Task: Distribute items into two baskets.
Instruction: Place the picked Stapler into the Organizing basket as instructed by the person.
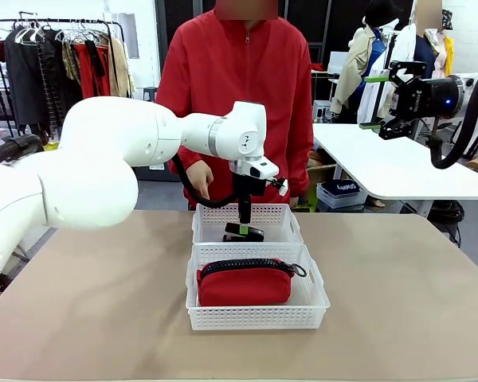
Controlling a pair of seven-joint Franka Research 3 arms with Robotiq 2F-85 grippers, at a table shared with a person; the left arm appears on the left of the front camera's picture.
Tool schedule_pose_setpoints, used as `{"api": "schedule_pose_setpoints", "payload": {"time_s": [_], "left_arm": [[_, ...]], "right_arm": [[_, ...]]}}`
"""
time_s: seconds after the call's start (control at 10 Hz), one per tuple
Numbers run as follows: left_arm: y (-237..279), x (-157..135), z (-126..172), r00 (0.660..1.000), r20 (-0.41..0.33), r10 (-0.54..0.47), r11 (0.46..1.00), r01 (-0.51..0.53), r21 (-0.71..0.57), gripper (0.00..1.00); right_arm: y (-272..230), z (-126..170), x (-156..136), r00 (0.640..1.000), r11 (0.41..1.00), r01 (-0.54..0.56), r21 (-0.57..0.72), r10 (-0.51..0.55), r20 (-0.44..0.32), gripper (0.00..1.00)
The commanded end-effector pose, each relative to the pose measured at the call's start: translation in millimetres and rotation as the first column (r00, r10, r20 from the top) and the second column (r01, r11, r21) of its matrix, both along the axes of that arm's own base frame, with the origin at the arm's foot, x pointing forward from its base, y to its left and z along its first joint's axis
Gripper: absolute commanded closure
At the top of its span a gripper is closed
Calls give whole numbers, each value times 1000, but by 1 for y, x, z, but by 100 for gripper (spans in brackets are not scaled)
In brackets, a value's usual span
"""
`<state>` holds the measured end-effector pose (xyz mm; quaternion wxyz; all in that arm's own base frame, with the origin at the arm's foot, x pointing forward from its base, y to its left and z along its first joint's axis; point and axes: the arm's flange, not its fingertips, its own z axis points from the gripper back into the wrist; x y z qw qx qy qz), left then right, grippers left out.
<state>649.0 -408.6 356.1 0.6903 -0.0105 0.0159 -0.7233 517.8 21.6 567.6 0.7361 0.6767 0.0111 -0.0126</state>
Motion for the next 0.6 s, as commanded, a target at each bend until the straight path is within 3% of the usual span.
{"api": "schedule_pose_setpoints", "payload": {"time_s": [0.0,0.1,0.3,0.5], "left_arm": [[1,0,3,1000,-3,-2,1000,2,-1,0],[0,0,0,1000,0,0,1000,0,0,0],[6,-25,44,996,56,69,997,-67,-44,0],[10,-49,71,977,54,204,972,-196,-126,0]], "right_arm": [[0,2,0,1000,1000,8,2,-8,8,0],[0,2,0,1000,1000,8,2,-8,8,0],[0,2,0,1000,1000,8,2,-8,8,0],[0,2,0,1000,1000,8,2,-8,8,0]]}}
